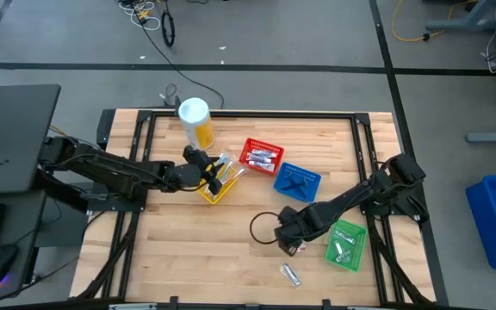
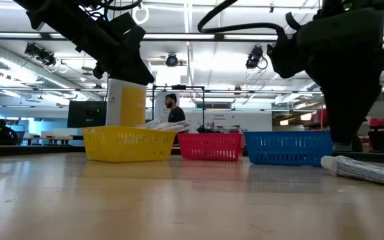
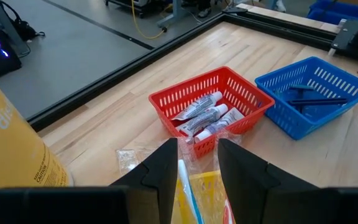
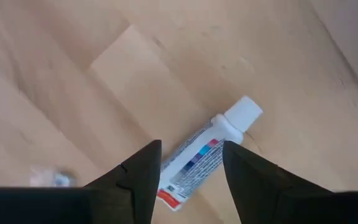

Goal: Pick & Place Travel size toiletries
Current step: Put the white toothpaste into the red bin

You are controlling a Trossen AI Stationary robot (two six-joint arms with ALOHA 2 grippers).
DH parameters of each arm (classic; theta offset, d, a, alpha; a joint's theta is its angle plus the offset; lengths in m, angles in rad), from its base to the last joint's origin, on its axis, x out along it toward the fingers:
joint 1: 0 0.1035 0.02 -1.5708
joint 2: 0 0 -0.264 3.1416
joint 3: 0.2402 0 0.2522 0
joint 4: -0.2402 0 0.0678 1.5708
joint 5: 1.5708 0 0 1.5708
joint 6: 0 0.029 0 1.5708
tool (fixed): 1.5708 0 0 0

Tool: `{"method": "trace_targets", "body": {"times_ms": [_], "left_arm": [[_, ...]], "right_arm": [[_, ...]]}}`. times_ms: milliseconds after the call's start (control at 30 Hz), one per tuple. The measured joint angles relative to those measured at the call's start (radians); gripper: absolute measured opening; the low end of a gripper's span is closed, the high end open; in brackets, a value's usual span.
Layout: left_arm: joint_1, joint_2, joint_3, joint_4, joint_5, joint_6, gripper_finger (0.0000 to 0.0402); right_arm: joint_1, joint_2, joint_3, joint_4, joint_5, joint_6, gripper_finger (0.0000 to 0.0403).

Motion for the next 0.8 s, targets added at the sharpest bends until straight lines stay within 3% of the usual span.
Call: {"method": "trace_targets", "body": {"times_ms": [267, 567, 800], "left_arm": [[0.0, 0.0, 0.0, 0.0, 0.0, 0.004, 0.0122], [0.0, 0.0, 0.0, 0.001, 0.0, 0.017, 0.0122], [0.0, 0.0, 0.0, 0.002, 0.0, 0.023, 0.0122]], "right_arm": [[0.021, 0.0, -0.001, -0.001, 0.047, 0.281, 0.0178], [0.02, 0.015, -0.079, 0.019, 0.038, 0.334, 0.0182], [0.017, 0.012, -0.157, 0.157, 0.034, 0.339, 0.0169]]}}
